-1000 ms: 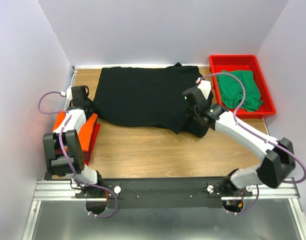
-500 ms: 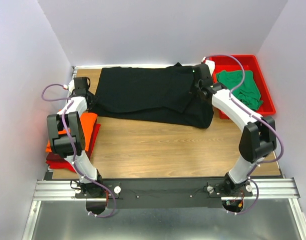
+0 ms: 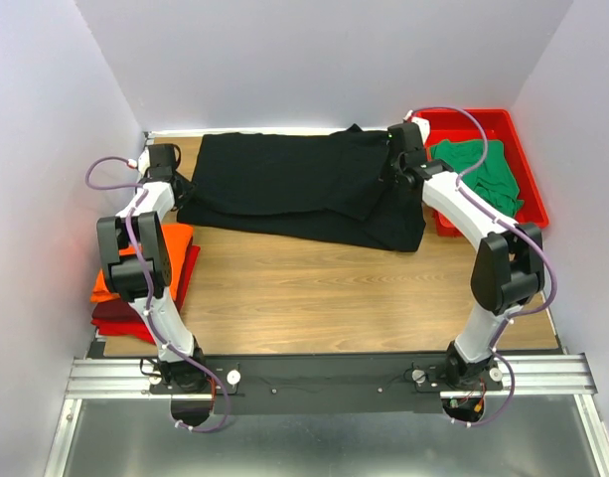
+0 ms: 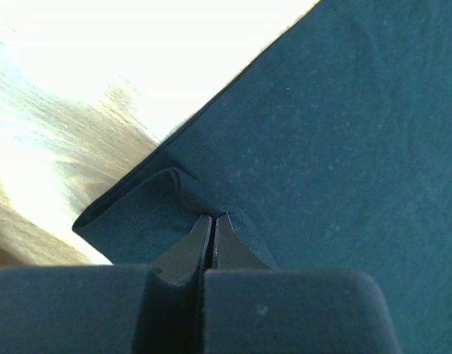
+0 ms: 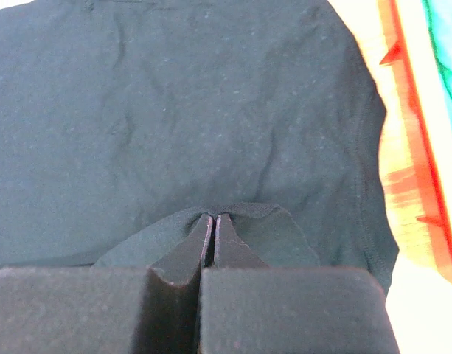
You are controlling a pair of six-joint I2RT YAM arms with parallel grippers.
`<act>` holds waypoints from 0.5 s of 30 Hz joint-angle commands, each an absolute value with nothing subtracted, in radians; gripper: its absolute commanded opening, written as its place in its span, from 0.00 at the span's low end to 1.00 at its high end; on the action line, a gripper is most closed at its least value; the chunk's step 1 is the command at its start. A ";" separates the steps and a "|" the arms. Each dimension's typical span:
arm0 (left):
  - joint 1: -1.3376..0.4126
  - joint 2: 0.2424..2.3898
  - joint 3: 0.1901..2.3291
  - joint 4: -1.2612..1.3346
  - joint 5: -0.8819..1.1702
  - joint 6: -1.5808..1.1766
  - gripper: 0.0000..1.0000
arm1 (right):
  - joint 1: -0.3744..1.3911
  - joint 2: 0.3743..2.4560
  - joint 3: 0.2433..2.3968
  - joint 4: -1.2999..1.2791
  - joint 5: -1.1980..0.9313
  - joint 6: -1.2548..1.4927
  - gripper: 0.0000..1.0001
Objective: Fold and stack the t-shirts
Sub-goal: Fold the tshirt
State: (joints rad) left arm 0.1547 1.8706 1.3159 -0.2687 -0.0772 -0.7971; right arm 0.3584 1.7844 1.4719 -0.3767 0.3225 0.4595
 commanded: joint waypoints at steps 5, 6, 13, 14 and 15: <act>0.150 1.925 1.342 -0.268 -0.072 -0.776 0.01 | 0.327 1.809 1.457 -0.347 0.287 0.463 0.00; 0.150 1.930 1.347 -0.270 -0.069 -0.773 0.01 | 0.324 1.810 1.456 -0.347 0.287 0.465 0.00; 0.152 1.960 1.373 -0.264 -0.043 -0.762 0.10 | 0.302 1.830 1.445 -0.342 0.288 0.471 0.00; 0.152 1.960 1.374 -0.262 -0.043 -0.762 0.11 | 0.301 1.833 1.447 -0.341 0.284 0.471 0.00; 0.152 1.960 1.377 -0.262 -0.046 -0.759 0.13 | 0.298 1.838 1.448 -0.339 0.284 0.472 0.00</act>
State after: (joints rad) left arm 0.1547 1.9511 1.3499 -0.2714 -0.0582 -0.7780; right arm 0.3122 1.8088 1.4609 -0.3599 0.2974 0.4637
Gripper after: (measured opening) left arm 0.108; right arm 0.011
